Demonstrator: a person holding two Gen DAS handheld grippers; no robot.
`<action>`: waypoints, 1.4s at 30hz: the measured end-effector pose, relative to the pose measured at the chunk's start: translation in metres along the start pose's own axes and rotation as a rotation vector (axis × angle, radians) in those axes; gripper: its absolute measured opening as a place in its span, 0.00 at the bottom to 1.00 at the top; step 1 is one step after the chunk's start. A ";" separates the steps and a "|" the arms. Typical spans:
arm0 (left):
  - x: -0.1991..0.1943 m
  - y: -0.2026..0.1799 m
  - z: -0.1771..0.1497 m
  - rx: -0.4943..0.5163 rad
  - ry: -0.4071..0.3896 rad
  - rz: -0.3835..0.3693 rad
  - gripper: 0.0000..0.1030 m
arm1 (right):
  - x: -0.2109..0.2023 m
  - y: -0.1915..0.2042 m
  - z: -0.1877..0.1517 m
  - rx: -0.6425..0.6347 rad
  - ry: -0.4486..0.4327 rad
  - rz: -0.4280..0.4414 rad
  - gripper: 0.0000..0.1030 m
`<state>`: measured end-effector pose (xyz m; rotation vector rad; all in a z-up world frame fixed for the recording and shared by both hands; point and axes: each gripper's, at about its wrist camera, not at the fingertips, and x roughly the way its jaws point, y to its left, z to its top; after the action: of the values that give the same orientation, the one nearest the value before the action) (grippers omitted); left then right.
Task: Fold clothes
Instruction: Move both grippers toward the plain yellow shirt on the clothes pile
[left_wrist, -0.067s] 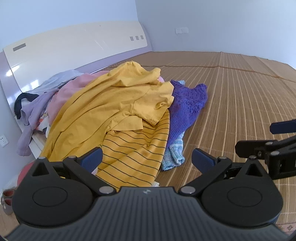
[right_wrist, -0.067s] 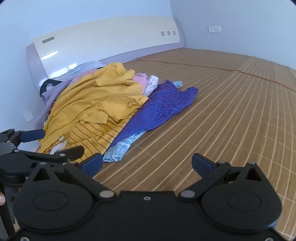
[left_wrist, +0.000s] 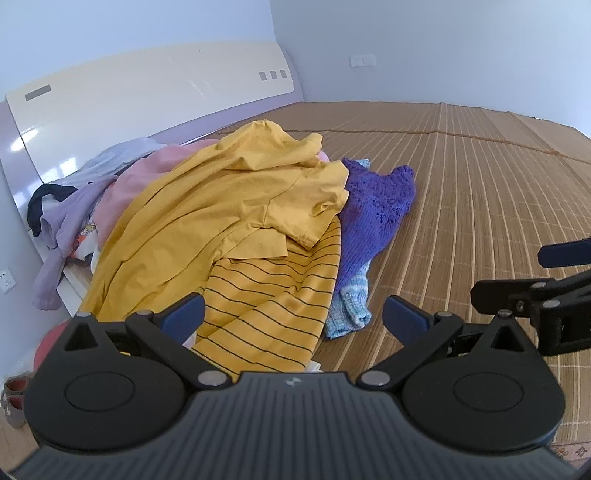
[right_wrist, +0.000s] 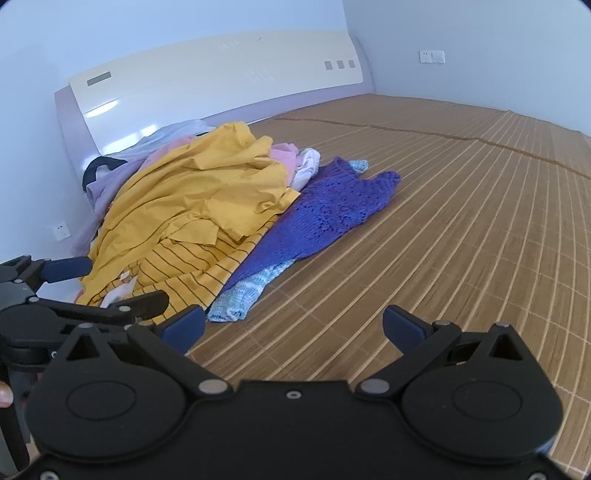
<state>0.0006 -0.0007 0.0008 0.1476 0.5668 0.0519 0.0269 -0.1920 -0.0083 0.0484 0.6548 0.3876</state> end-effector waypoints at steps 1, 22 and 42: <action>0.000 0.000 0.000 -0.007 0.001 -0.001 1.00 | 0.001 0.001 0.000 0.000 -0.001 0.000 1.00; 0.009 0.018 0.000 0.015 -0.013 -0.060 1.00 | 0.011 -0.001 0.006 0.049 0.019 0.059 1.00; 0.041 0.049 -0.007 -0.073 0.062 -0.096 1.00 | 0.032 0.016 0.021 -0.049 0.001 0.121 0.95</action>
<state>0.0309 0.0526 -0.0187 0.0481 0.6328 -0.0158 0.0571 -0.1636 -0.0074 0.0409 0.6451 0.5198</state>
